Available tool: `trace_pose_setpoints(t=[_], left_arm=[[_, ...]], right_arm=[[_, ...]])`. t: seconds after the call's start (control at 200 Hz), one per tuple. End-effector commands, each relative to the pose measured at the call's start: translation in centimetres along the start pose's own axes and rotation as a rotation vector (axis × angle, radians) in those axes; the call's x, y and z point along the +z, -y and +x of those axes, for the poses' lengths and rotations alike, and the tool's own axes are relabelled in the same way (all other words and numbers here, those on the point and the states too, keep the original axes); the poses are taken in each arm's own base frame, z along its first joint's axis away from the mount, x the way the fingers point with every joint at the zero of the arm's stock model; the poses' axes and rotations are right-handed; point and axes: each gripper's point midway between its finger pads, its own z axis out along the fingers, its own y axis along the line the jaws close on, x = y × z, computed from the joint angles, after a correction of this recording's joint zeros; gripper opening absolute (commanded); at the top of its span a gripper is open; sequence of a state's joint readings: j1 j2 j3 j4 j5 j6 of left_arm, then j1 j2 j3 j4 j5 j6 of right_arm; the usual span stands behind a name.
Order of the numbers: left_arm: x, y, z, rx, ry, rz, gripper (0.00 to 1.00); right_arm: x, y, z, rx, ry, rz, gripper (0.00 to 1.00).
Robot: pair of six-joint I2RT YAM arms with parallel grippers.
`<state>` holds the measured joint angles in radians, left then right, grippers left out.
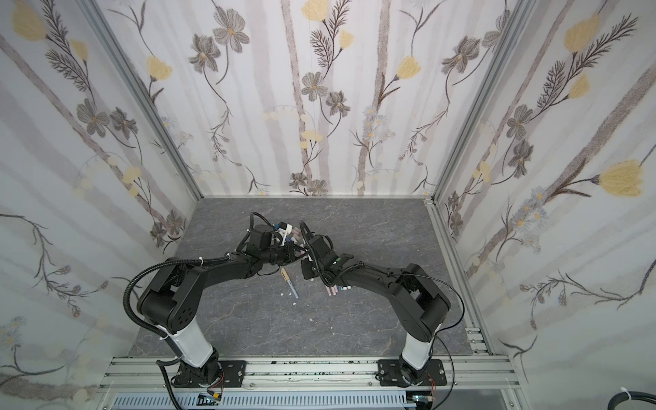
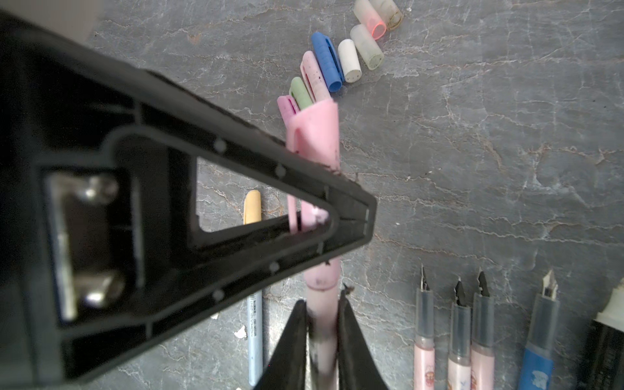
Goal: Remove pen caps from pens
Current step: Open the pen cap on the pen.
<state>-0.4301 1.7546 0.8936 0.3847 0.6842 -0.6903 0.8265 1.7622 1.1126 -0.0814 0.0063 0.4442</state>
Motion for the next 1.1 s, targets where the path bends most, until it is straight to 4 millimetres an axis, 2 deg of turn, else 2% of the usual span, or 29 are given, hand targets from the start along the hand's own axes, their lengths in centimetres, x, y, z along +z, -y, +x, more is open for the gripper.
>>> trace_pose_setpoints(t=[0.0, 0.23, 0.42, 0.789, 0.994, 1.094], left_arm=[[-0.2, 0.9, -0.6, 0.02, 0.015, 0.024, 0.0], [-0.2, 0.5, -0.7, 0.027, 0.02, 0.007, 0.0], [-0.4, -0.2, -2.0, 0.04, 0.049, -0.035, 0.0], [-1.6, -0.1, -6.8, 0.07, 0.129, -0.06, 0.0], [-2.5, -1.3, -7.7, 0.052, 0.153, -0.079, 0.0], [-2.8, -1.2, -7.9, 0.052, 0.16, -0.077, 0.0]], right_arm=[[0.2, -0.5, -0.5, 0.005, 0.019, -0.021, 0.16], [-0.4, -0.6, -0.6, 0.006, 0.026, -0.033, 0.0], [-1.4, -0.5, 0.2, 0.007, 0.02, -0.041, 0.0], [-2.1, -0.1, 3.4, 0.029, -0.016, -0.053, 0.0], [-2.1, -0.3, 4.5, 0.028, -0.033, -0.062, 0.0], [-1.9, -0.4, 4.7, 0.027, -0.04, -0.065, 0.0]])
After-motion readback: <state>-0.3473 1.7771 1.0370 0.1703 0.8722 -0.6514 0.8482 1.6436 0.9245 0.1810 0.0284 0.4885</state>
